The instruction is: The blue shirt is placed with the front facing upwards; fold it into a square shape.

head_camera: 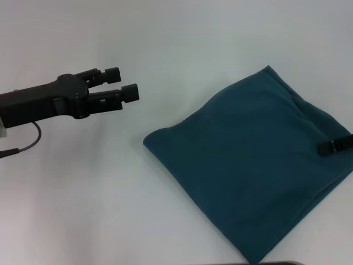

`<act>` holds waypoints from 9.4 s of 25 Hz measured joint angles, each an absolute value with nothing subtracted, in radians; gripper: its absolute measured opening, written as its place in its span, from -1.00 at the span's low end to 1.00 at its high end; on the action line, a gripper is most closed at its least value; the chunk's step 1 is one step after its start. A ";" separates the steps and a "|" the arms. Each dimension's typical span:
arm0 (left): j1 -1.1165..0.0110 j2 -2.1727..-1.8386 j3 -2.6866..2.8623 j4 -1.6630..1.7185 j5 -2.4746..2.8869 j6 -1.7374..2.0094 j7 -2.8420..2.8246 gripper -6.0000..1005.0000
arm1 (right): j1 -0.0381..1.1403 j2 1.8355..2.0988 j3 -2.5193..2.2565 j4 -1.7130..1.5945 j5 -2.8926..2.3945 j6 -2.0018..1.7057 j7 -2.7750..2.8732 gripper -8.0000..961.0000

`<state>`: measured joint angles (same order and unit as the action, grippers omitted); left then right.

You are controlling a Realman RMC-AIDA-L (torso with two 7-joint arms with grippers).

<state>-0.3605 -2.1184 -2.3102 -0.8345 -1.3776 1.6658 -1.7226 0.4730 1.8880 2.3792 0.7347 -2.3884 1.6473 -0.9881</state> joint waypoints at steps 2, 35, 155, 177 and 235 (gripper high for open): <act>-0.362 -2.118 -2.310 -0.834 -1.378 1.666 -1.723 0.86 | 0.479 1.890 2.379 0.734 -2.389 1.650 -0.988 0.10; -0.365 -2.117 -2.312 -0.836 -1.379 1.666 -1.723 0.86 | 0.508 1.914 2.388 0.730 -2.379 1.695 -1.010 -0.88; -0.564 -2.151 -2.241 -0.529 -1.033 1.407 -2.129 0.43 | 0.406 1.943 2.677 0.796 -2.042 1.790 -1.419 0.92; -0.594 -2.158 -2.218 -0.531 -1.033 1.376 -2.133 -0.84 | 0.401 1.943 2.685 0.795 -2.042 1.790 -1.420 0.91; -0.571 -2.119 -2.227 -0.588 -0.984 1.476 -2.247 0.88 | 0.389 1.945 2.712 0.790 -2.042 1.815 -1.426 0.91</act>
